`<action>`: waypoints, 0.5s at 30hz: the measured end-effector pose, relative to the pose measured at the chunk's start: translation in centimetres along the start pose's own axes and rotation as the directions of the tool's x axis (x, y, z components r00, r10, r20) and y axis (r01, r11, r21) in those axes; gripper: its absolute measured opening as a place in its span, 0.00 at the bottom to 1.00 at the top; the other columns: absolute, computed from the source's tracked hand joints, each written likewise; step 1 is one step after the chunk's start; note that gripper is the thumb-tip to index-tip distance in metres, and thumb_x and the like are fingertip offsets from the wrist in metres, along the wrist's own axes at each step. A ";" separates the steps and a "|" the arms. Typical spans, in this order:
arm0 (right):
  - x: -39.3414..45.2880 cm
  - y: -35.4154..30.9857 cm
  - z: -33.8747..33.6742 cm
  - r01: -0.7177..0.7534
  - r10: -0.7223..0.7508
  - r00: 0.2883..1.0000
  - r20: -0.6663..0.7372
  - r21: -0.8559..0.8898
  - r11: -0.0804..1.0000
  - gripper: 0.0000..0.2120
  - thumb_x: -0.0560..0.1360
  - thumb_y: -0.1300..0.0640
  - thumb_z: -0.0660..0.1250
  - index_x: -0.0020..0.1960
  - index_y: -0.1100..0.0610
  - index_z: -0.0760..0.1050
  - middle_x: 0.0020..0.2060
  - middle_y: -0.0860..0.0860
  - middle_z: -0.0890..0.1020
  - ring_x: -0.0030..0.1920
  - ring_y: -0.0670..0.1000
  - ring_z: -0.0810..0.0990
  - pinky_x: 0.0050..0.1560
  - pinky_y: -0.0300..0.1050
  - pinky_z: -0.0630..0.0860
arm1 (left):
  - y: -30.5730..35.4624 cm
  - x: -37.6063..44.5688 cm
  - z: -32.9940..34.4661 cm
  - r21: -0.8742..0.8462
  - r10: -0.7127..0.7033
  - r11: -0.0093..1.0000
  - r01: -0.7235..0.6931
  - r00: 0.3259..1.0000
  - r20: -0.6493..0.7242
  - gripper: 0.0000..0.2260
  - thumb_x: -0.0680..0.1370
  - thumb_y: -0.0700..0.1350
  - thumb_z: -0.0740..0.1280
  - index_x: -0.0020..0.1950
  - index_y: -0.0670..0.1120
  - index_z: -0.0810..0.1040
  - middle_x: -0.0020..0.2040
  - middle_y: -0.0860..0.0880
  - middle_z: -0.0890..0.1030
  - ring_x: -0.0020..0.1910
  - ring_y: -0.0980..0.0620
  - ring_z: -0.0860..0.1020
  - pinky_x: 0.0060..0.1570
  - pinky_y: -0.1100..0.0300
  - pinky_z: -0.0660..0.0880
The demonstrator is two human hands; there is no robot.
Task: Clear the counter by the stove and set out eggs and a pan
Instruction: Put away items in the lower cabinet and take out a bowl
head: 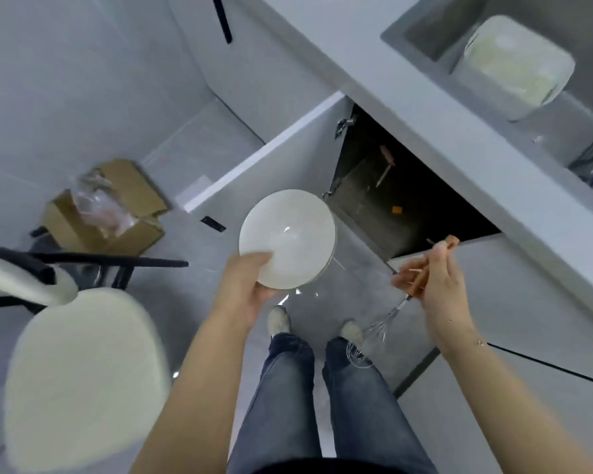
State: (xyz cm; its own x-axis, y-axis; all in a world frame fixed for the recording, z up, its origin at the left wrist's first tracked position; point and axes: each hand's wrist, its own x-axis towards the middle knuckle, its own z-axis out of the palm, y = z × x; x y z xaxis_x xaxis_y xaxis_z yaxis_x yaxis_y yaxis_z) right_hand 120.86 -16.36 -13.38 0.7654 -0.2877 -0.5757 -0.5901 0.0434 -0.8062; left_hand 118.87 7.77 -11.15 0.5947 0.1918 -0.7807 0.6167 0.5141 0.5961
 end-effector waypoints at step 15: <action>-0.2 -10.0 22.0 0.608 -0.043 0.713 0.700 -0.587 0.535 0.22 0.81 0.61 0.52 0.73 0.48 0.65 0.64 0.53 0.76 0.61 0.57 0.76 0.63 0.45 0.70 | 9.7 -6.0 -8.5 -0.425 0.044 0.900 -0.101 0.989 -0.141 0.13 0.76 0.32 0.58 0.57 0.43 0.74 0.57 0.42 0.78 0.56 0.38 0.78 0.41 0.45 0.82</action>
State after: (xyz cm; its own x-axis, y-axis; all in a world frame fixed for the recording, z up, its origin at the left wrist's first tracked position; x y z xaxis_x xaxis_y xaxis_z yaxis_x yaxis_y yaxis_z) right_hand 132.21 4.30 -8.22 0.7509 0.4623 -0.4715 -0.0011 -0.7132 -0.7010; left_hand 116.92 18.77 -2.30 0.5429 0.3304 -0.7721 0.2757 0.7983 0.5354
